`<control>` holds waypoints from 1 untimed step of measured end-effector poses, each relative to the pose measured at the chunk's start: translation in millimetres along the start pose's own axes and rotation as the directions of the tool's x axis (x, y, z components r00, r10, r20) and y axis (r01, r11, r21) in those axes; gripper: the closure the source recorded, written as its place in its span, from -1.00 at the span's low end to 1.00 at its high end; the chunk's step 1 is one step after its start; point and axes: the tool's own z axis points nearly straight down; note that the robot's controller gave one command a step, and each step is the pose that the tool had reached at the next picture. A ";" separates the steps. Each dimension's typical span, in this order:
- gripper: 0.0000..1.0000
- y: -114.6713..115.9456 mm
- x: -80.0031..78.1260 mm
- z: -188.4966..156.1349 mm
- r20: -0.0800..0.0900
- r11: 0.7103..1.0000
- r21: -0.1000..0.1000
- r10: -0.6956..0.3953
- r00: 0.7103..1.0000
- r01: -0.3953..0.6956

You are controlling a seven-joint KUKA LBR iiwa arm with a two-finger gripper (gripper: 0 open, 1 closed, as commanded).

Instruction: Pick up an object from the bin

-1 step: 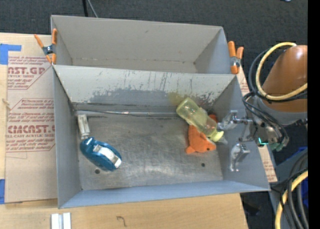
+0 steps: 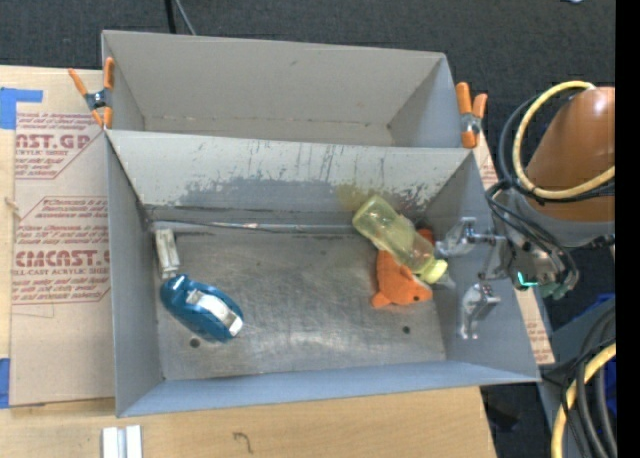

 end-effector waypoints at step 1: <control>-1.00 5.6 -15.5 32.5 0.008 0.999 0.002 -0.052 0.999 0.052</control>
Offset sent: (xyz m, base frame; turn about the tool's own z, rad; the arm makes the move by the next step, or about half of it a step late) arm 0.0651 0.0100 -0.1129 -0.1400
